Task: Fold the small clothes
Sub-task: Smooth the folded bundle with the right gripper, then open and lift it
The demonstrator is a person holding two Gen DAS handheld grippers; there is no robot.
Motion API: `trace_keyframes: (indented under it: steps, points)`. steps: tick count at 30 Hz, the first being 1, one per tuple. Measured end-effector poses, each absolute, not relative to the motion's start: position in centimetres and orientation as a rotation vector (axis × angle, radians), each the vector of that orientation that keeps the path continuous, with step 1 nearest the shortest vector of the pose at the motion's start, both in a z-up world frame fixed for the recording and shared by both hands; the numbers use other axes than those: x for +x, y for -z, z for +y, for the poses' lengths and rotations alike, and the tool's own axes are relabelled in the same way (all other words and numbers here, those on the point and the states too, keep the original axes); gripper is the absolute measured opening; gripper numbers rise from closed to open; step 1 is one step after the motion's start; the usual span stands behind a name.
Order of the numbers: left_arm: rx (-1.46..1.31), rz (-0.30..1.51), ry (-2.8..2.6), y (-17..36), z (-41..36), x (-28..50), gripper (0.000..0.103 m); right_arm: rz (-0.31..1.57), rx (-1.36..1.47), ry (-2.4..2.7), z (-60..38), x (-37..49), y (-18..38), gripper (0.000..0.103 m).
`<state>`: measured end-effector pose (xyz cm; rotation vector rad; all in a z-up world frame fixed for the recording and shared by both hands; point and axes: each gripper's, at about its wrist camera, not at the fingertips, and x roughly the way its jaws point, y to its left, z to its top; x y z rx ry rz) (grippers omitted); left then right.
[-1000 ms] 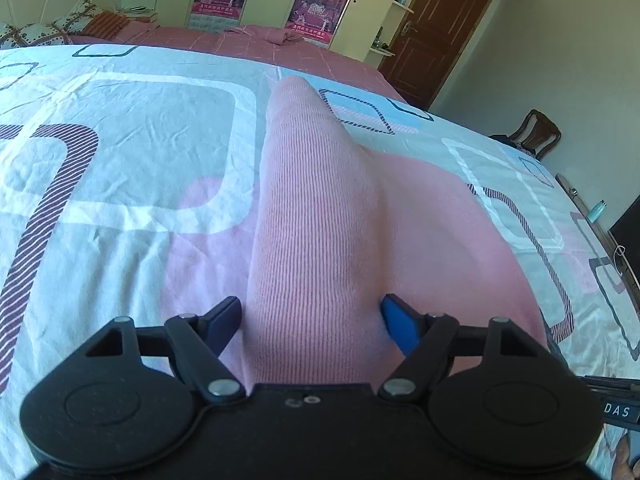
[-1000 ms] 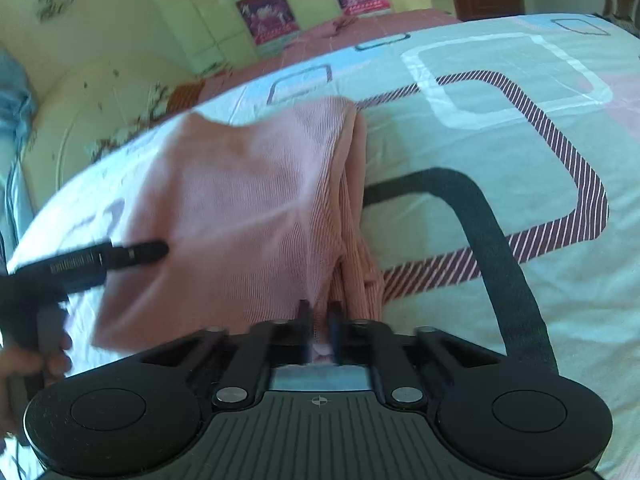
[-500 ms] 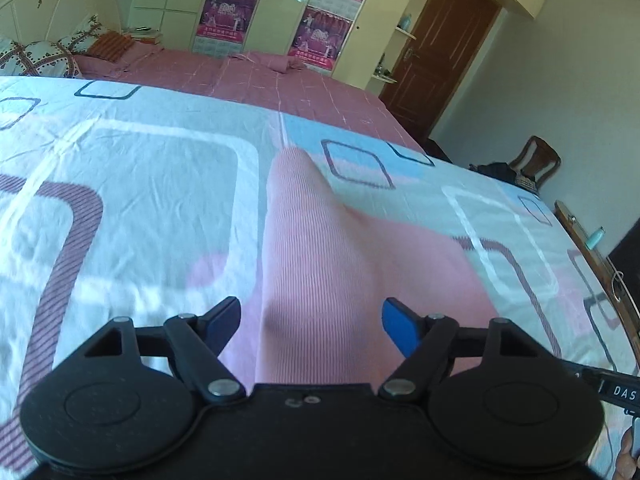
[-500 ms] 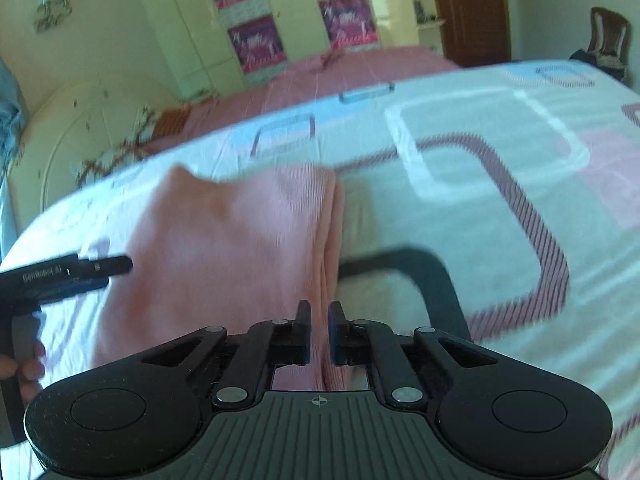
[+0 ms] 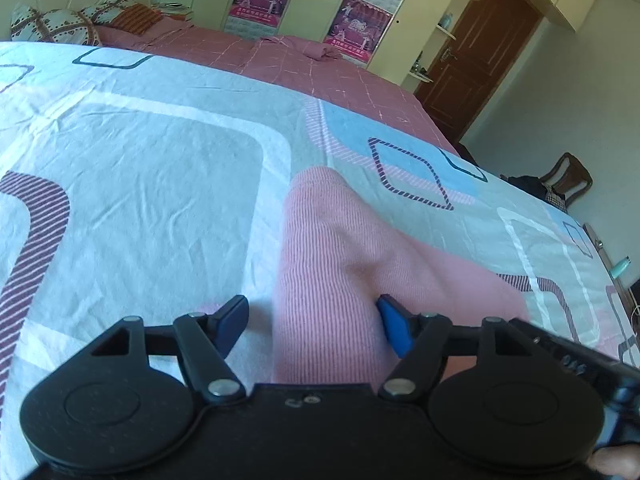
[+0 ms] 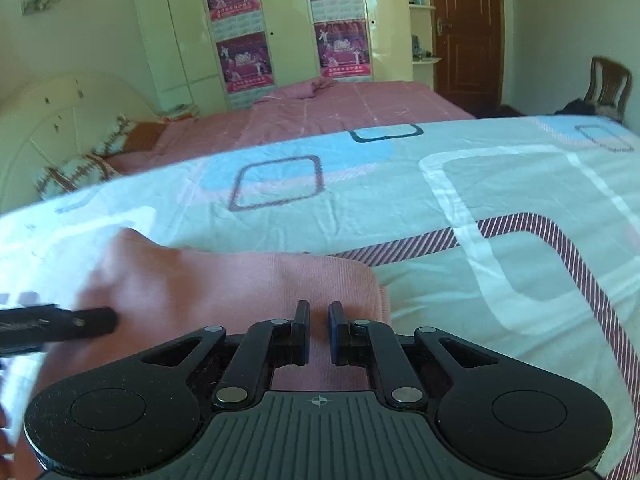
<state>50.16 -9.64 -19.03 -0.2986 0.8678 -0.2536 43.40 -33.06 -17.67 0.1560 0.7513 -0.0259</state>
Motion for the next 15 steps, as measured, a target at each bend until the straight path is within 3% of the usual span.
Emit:
trace_keyframes:
  steps: [8,15]
  points:
    - [-0.278,0.827,0.238,17.6,-10.4,51.5,0.069,0.688,0.131,0.017,-33.5,43.8,17.5,0.008]
    - [-0.243,0.860,0.208,18.9,-10.7,52.4,0.075,0.747,0.146,0.027,-34.0,46.1,19.4,0.008]
